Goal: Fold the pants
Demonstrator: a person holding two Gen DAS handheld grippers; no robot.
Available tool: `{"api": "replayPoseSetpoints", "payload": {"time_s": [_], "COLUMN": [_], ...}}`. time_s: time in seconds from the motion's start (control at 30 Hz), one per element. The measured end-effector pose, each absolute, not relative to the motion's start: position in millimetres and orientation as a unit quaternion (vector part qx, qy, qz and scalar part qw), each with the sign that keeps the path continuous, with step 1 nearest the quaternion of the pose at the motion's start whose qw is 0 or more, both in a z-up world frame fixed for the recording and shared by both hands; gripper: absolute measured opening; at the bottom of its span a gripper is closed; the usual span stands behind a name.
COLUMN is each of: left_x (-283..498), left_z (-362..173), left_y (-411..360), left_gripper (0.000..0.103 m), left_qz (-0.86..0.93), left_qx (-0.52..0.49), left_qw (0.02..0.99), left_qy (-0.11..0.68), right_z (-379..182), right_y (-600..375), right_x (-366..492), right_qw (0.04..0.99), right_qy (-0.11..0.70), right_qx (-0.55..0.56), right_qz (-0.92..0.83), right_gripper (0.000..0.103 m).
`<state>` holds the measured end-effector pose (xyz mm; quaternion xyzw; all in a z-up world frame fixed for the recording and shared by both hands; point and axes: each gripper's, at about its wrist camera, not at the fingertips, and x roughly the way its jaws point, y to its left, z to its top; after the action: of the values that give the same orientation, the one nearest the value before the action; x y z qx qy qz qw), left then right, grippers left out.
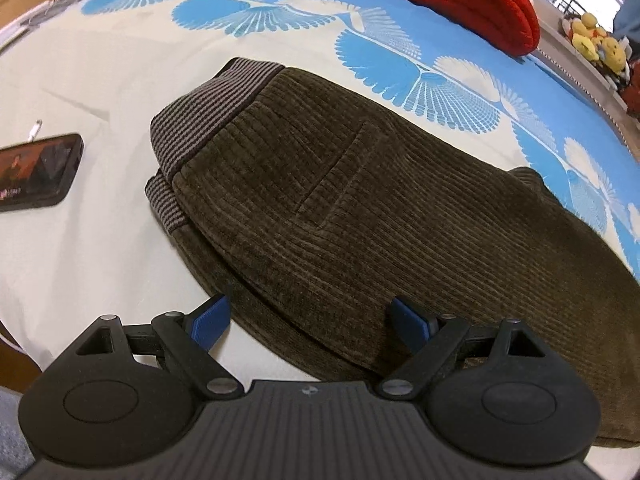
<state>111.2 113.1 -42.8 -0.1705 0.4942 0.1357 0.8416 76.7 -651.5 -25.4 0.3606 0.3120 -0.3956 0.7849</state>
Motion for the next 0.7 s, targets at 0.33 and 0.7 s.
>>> {"api": "replayPoseSetpoints", "payload": {"time_s": [0.33,0.7], "left_x": [113.8,107.1], "left_z": [-46.7,-40.5], "left_y": [111.9,123.7], "left_gripper": [0.100,0.100], "left_qz": [0.143,0.146], "left_qx": [-0.175,-0.214], "left_qw": [0.832,0.828], "left_qy": [0.506,0.498], "right_z": [-27.5,52.2], "right_y": [-647.9,-563.2], "right_x": [92.3,148.2], "right_qw": [0.778,0.877], "right_qy": [0.339,0.287], "right_qx": [0.332,0.224], "right_qz": [-0.413,-0.312], "right_gripper": [0.021,0.016]}}
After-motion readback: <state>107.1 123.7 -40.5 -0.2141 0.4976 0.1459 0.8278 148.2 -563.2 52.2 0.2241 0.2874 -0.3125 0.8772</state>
